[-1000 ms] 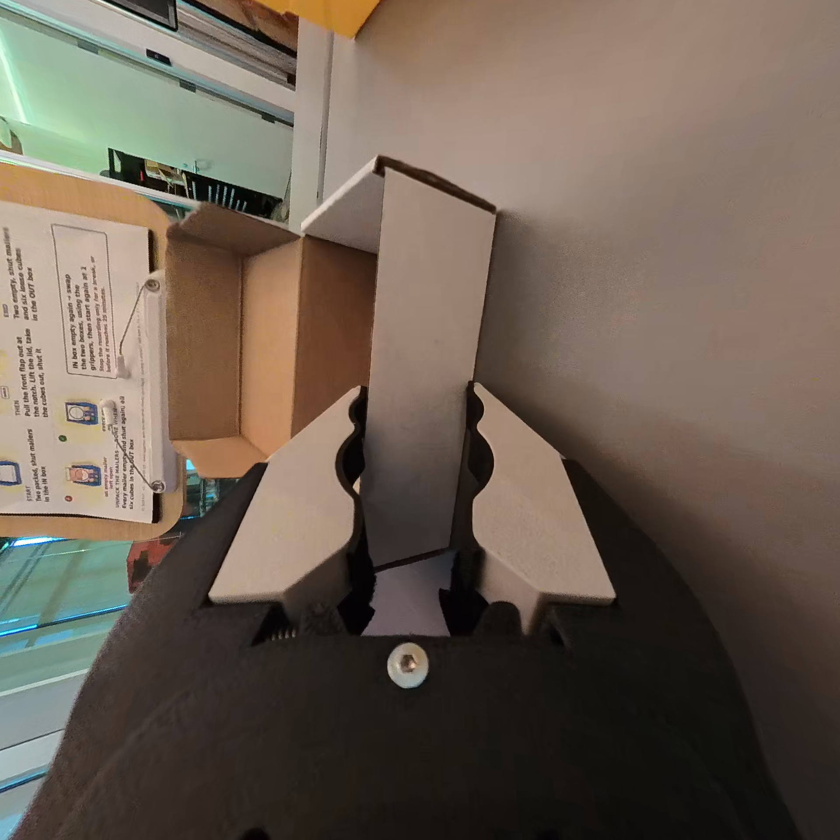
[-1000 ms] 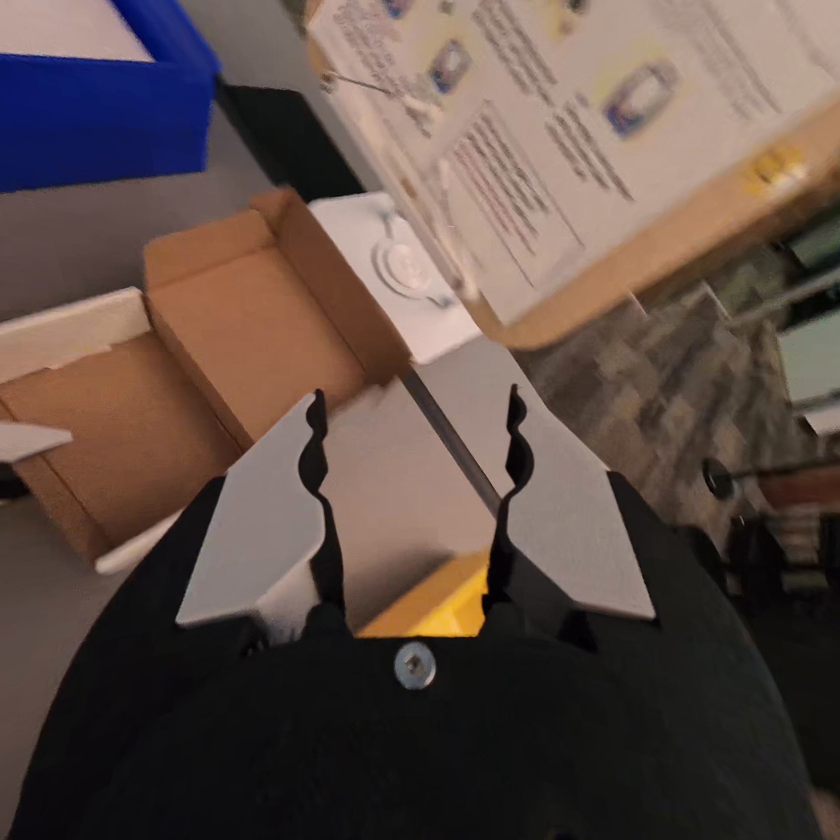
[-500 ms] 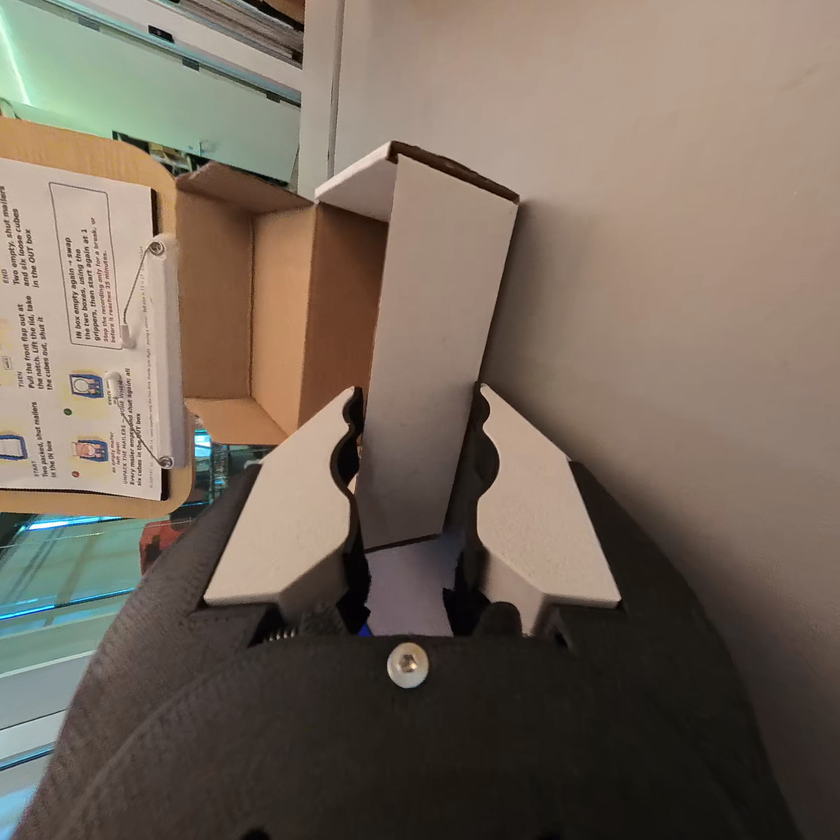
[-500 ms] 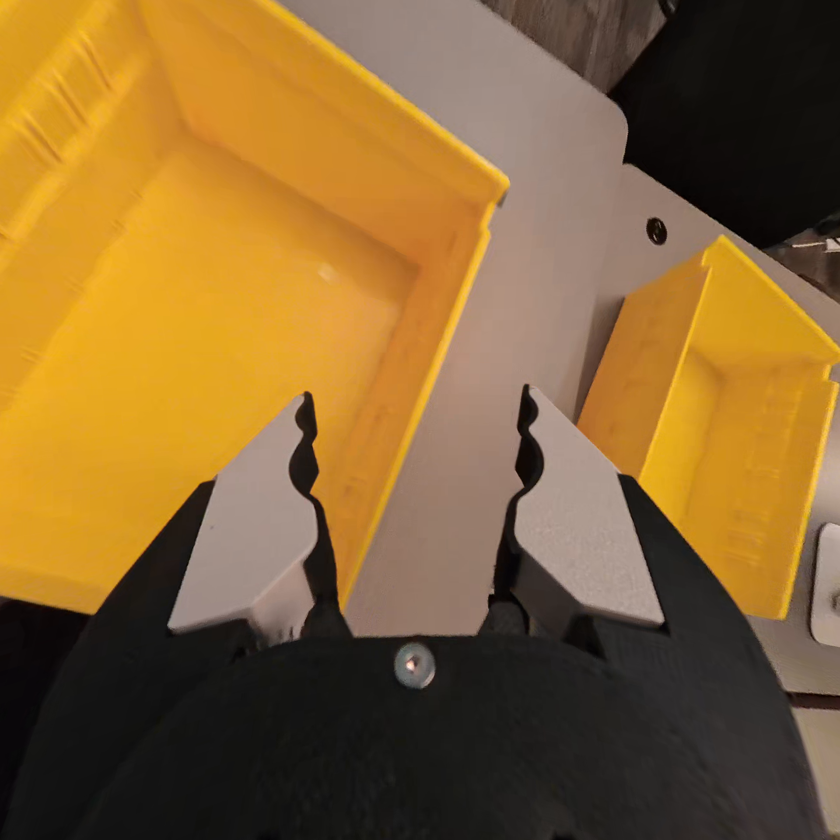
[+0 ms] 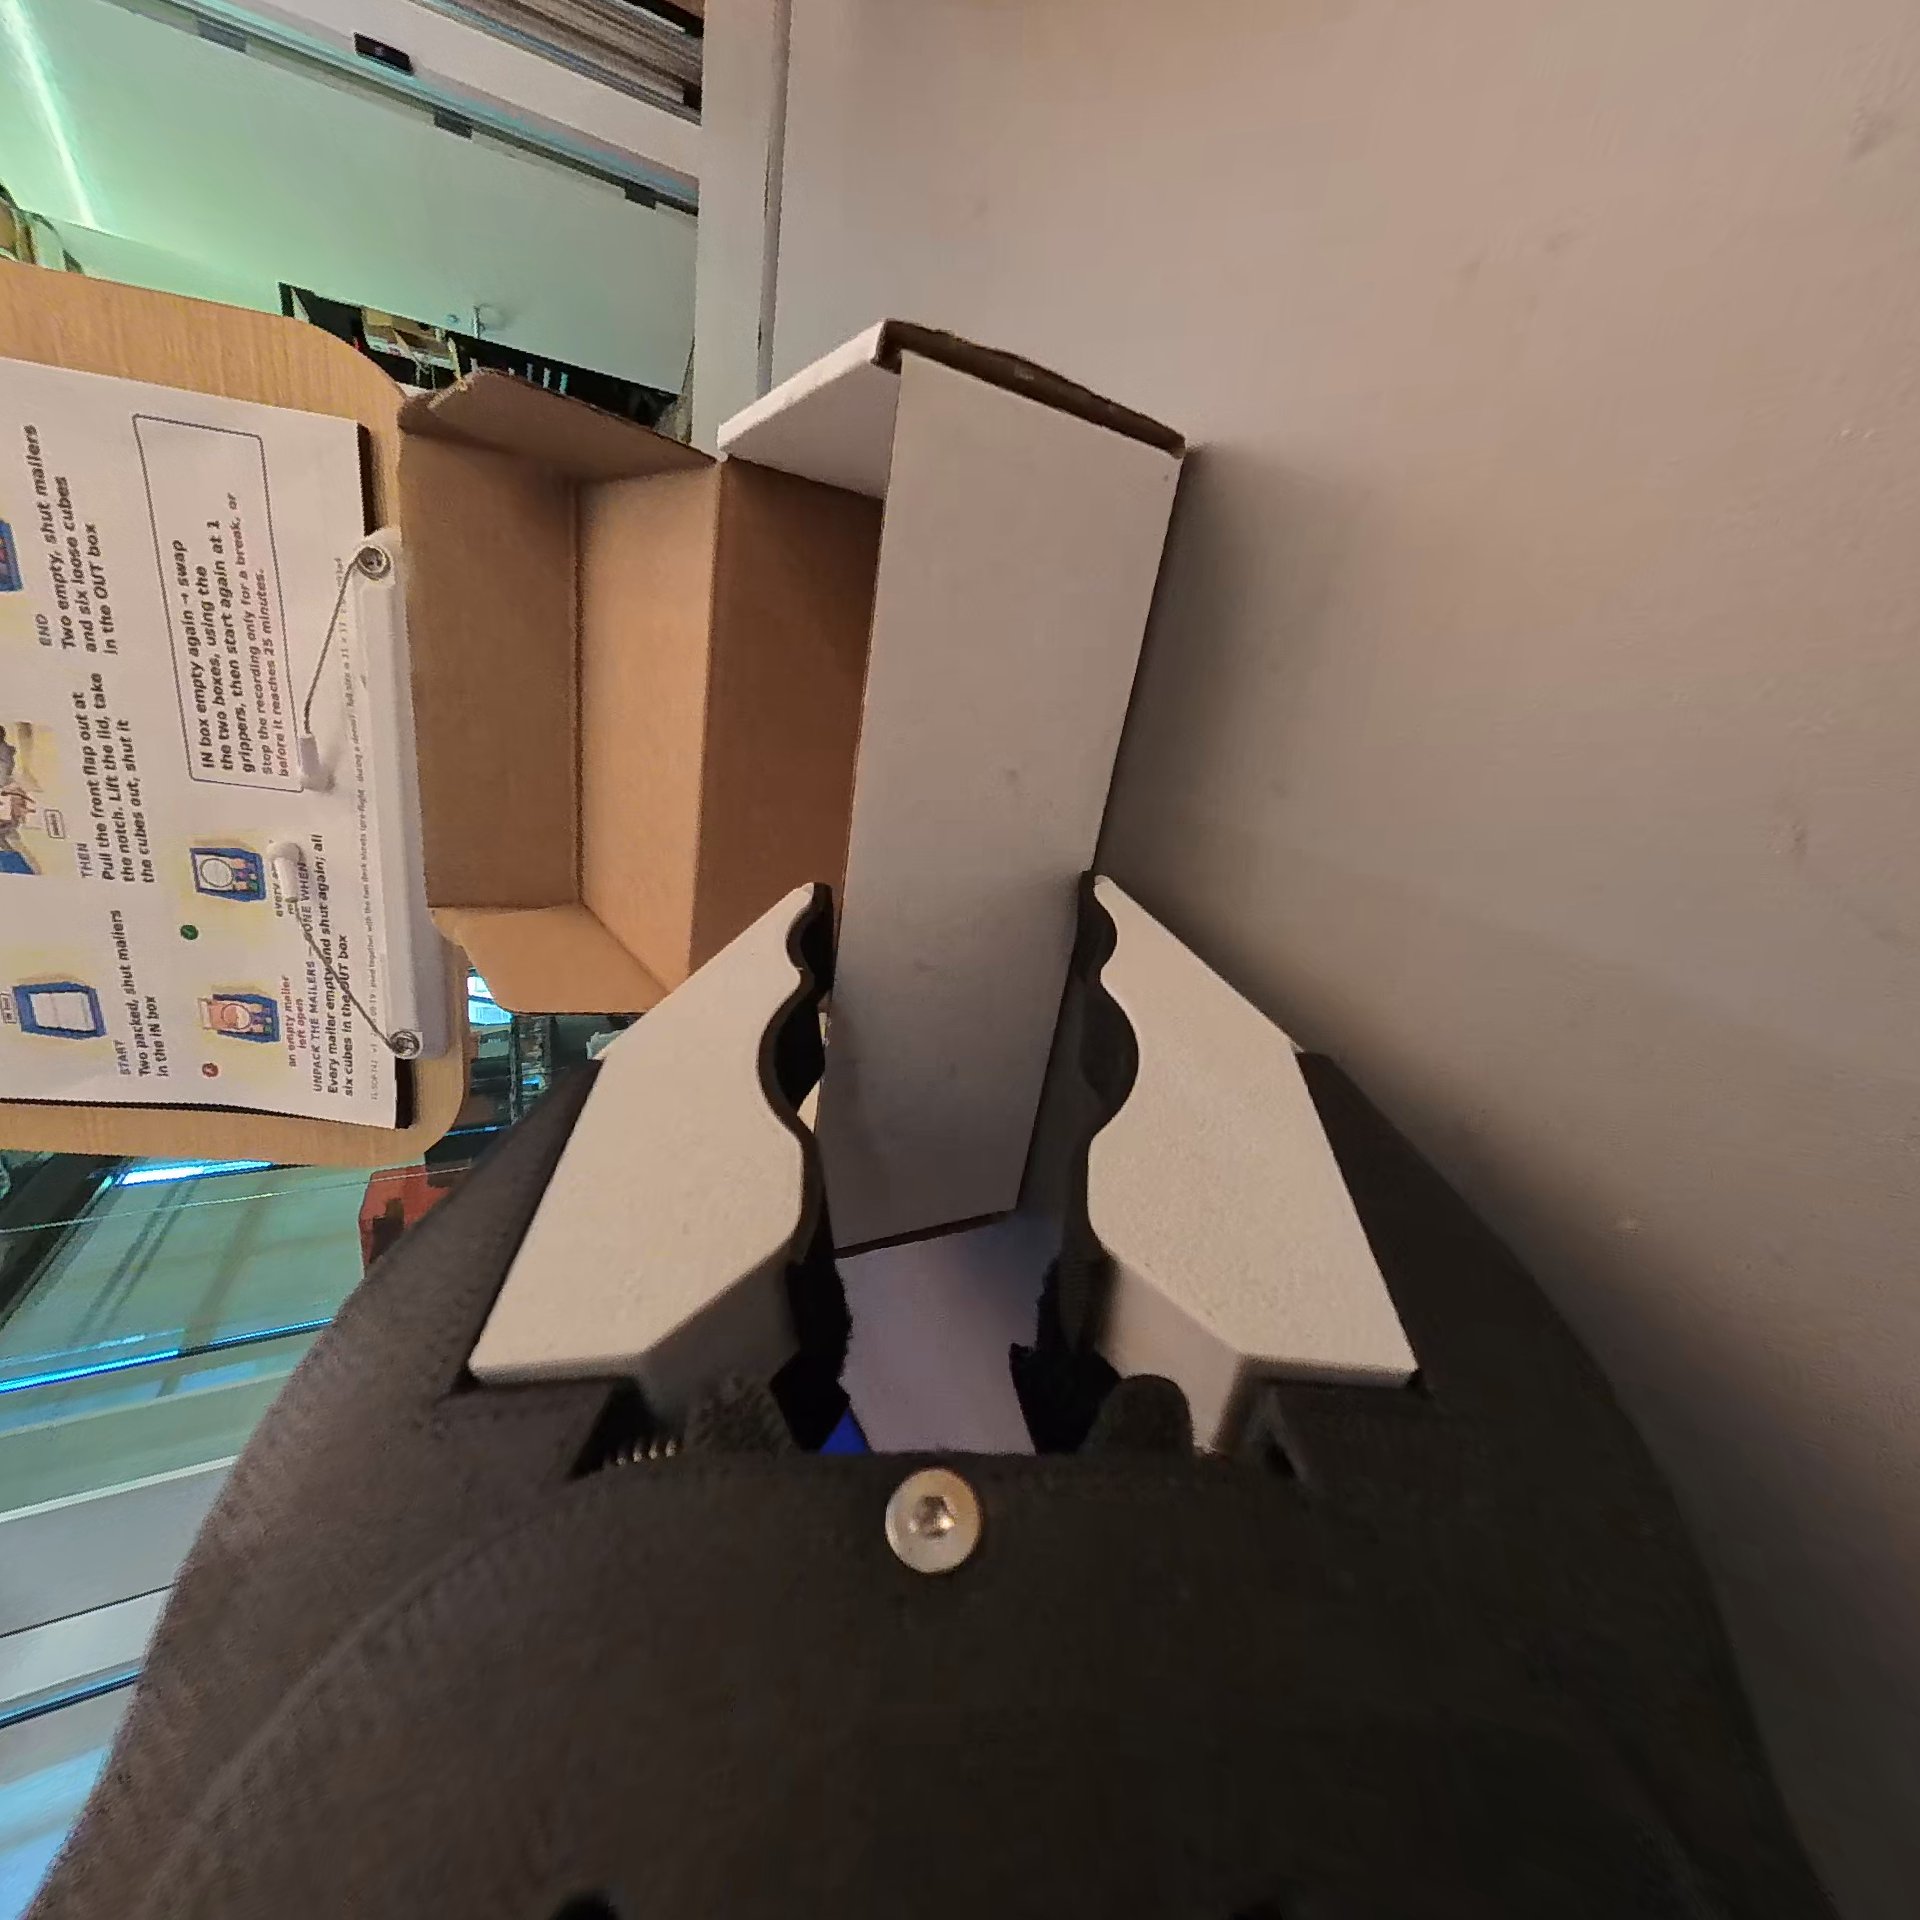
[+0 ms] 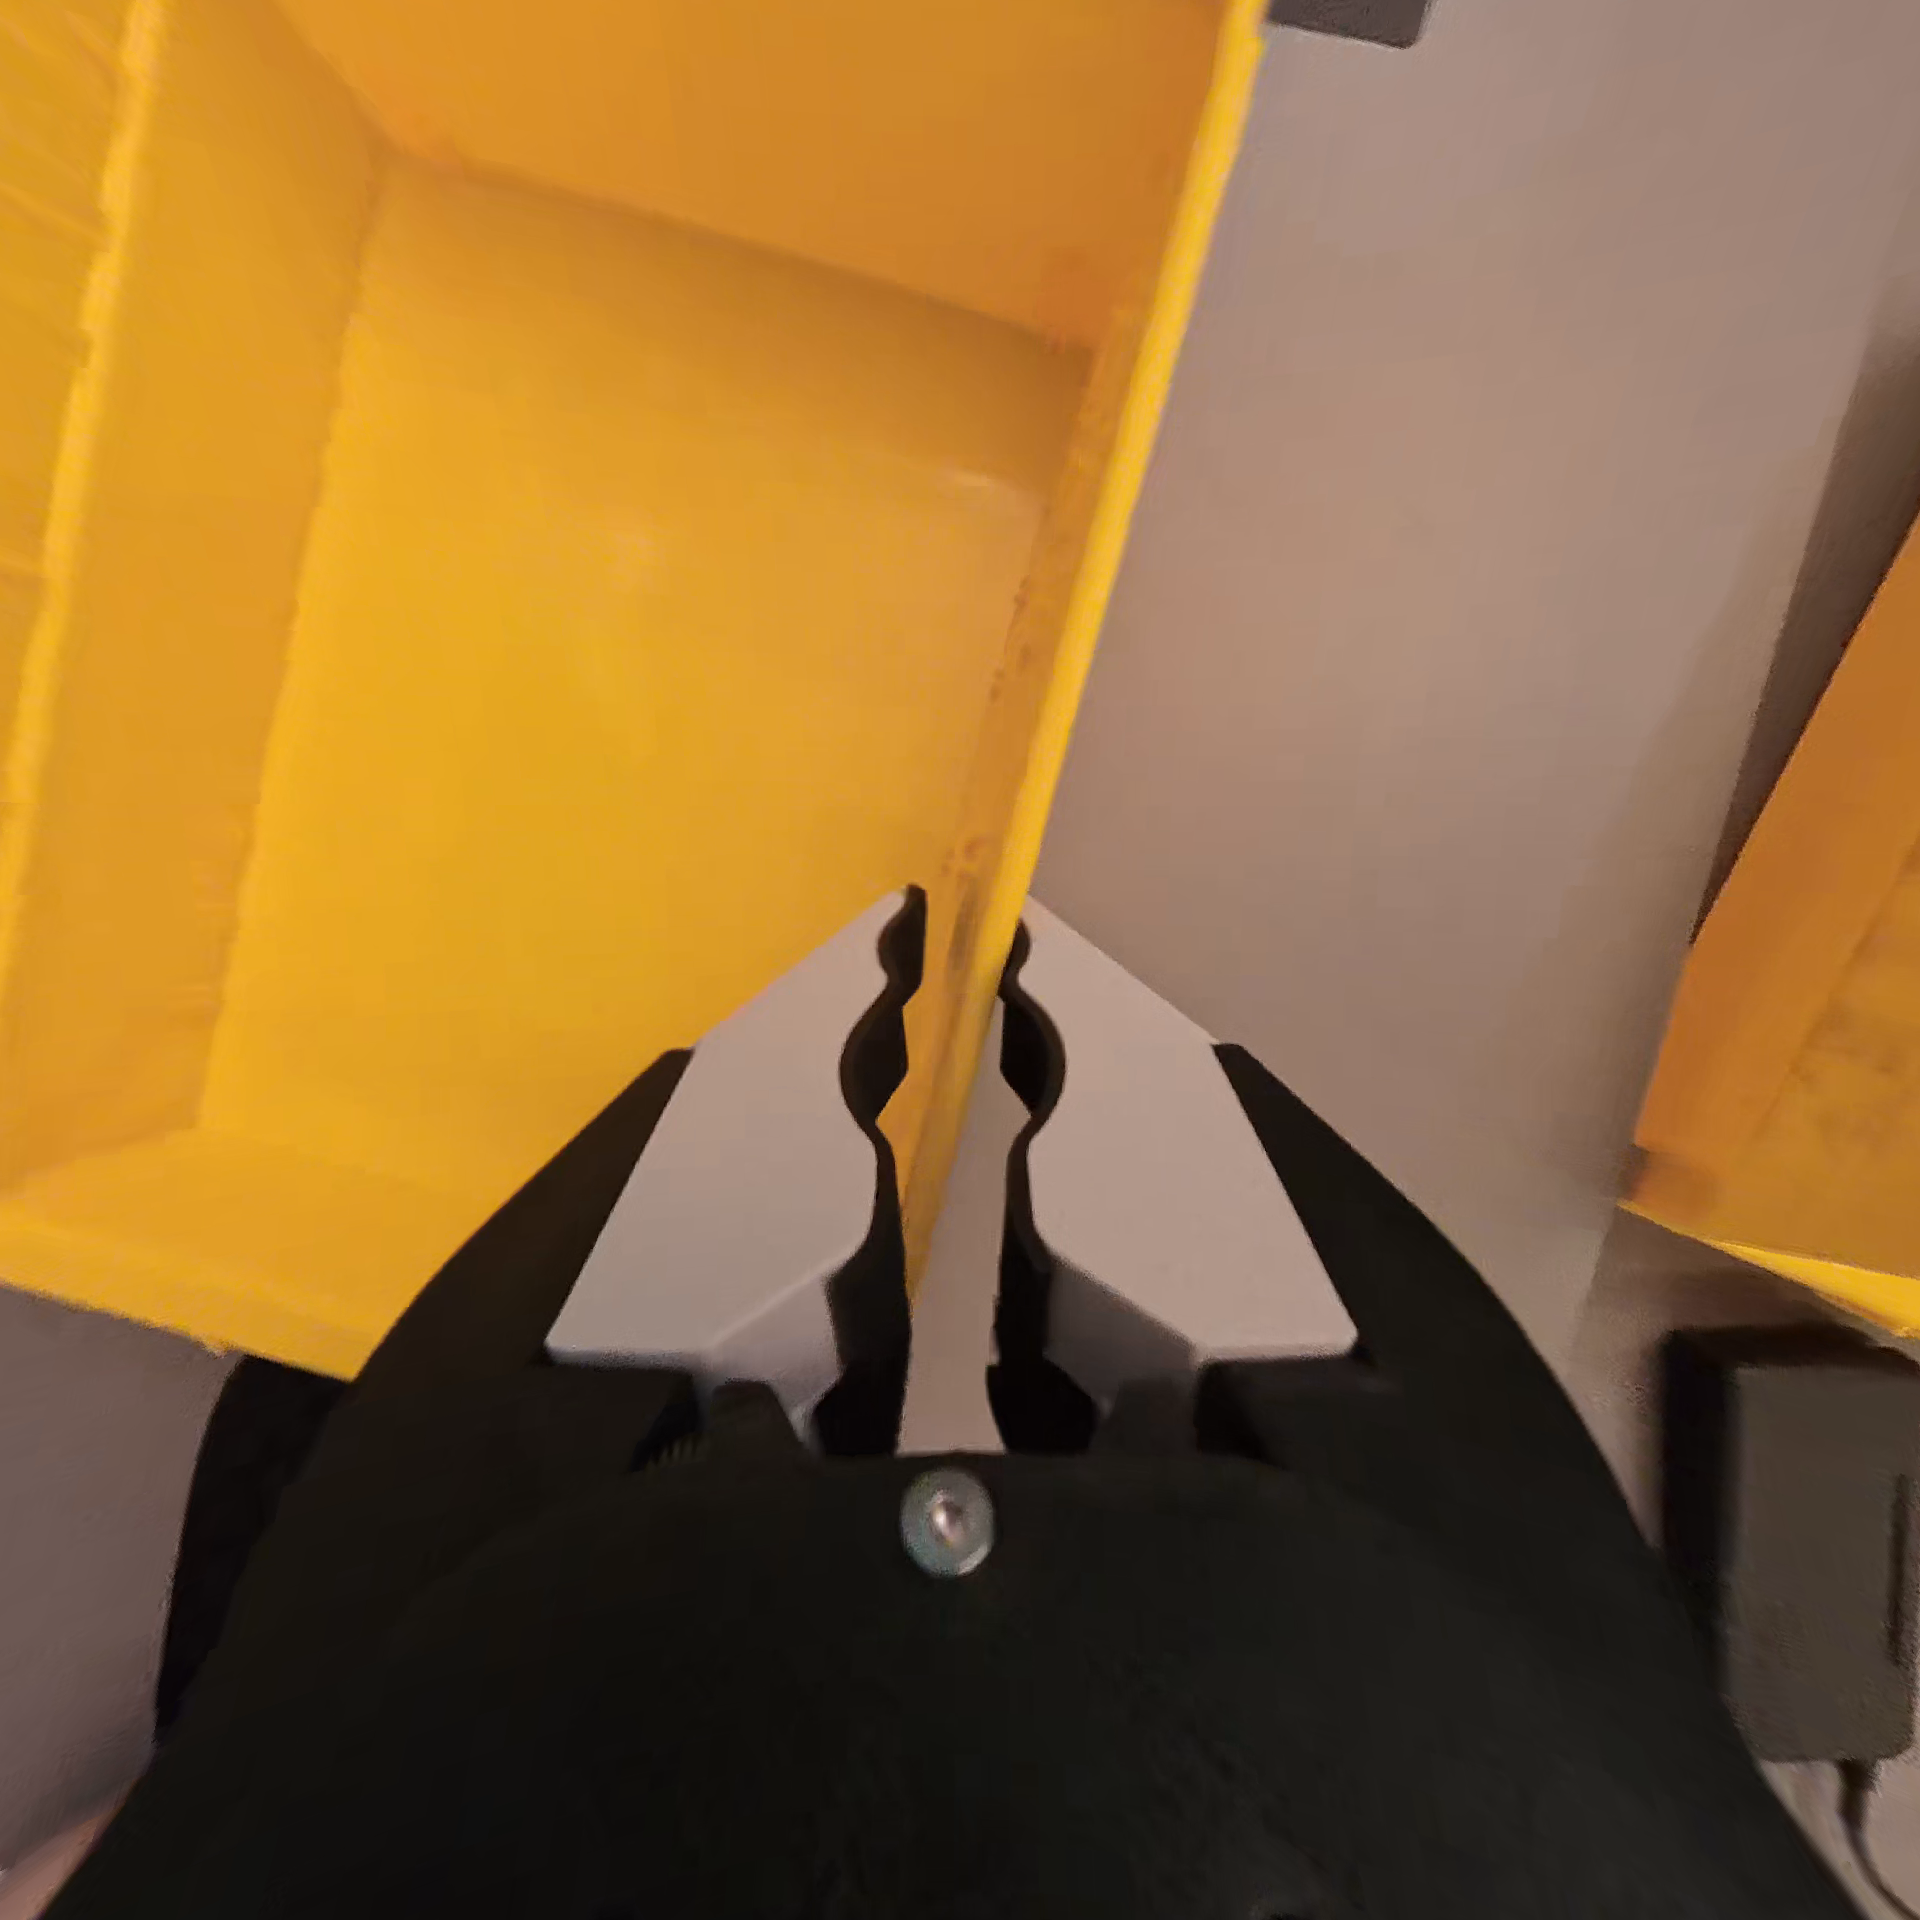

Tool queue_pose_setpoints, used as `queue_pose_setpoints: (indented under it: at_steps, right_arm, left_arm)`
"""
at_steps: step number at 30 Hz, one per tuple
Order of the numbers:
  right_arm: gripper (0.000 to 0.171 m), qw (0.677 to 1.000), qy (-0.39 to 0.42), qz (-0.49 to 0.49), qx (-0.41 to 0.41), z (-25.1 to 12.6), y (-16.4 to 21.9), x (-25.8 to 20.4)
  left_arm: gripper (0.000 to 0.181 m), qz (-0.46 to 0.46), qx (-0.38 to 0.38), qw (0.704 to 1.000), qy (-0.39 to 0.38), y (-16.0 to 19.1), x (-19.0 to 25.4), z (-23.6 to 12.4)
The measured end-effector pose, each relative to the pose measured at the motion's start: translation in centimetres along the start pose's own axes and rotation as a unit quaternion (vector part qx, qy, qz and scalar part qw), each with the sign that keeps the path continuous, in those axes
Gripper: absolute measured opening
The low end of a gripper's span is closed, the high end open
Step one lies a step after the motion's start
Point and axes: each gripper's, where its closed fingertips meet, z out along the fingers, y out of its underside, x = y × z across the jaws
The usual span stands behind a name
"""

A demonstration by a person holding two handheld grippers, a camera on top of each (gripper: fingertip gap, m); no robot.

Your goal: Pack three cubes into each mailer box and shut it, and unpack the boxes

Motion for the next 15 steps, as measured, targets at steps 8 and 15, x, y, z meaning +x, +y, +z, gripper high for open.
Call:
queue_pose_setpoints:
  at_steps: [8, 15]
  right_arm:
    - [0.003, 0.994, -0.042, 0.096, 0.023, 0.2, -0.4, 0.7]
    - [0.02, 0.997, 0.001, 0.08, 0.023, 0.0, -0.5, 2.2]
  left_arm:
    - [0.046, 0.006, -0.003, 1.0, -0.003, -0.1, 0.0, 0.0]
    - [0.053, -0.005, -0.003, 1.0, -0.007, 0.0, -0.3, 0.0]
